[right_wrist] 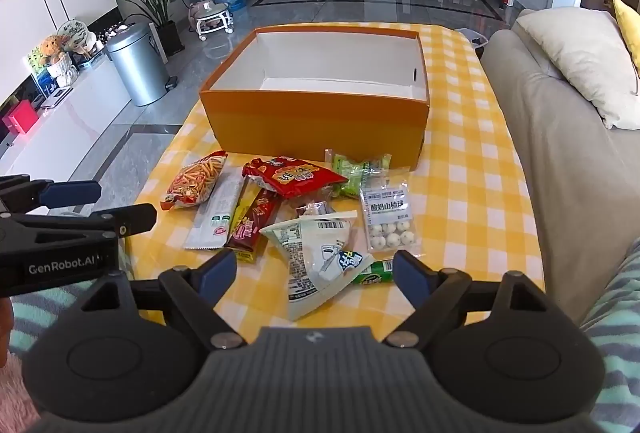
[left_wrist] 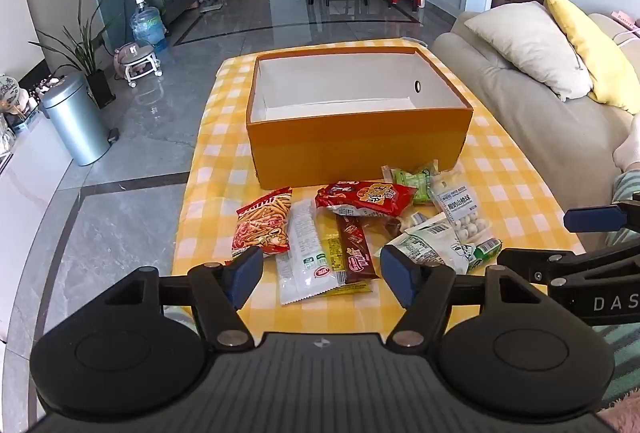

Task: Organize snacks

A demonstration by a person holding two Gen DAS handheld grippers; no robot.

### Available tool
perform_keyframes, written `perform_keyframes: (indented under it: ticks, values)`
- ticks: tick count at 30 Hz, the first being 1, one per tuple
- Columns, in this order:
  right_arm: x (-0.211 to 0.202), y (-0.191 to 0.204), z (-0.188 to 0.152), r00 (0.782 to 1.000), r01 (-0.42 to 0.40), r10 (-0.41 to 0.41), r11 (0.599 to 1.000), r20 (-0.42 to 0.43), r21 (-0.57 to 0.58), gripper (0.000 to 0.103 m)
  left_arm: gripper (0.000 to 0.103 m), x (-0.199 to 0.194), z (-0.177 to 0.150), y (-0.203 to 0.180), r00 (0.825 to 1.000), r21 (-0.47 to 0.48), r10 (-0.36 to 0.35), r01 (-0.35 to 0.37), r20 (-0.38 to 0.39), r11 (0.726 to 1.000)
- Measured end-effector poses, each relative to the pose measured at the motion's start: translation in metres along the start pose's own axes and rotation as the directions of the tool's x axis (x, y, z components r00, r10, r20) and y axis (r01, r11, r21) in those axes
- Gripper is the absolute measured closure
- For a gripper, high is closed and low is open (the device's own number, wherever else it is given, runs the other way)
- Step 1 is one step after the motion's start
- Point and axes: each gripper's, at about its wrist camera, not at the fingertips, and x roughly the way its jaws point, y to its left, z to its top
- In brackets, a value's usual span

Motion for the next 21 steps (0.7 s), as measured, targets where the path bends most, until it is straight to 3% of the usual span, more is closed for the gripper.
perform_keyframes:
  ticks: [2, 21]
  values:
    - [0.0004, -0.0004, 0.0001, 1.000, 0.002, -0.002, 1.000, -0.002, 0.001, 0.020, 0.024, -0.0007, -0.0006, -0.0024, 1.000, 0.004, 0.022, -0.022, 0.003, 1.000]
    - [0.0001, 0.0018, 0.0004, 1.000, 0.001, -0.001, 1.000, -0.004, -0.005, 0.017, 0.026, 0.0034, -0.0033, 0.0009, 1.000, 0.006, -0.006, 0.006, -0.026, 1.000]
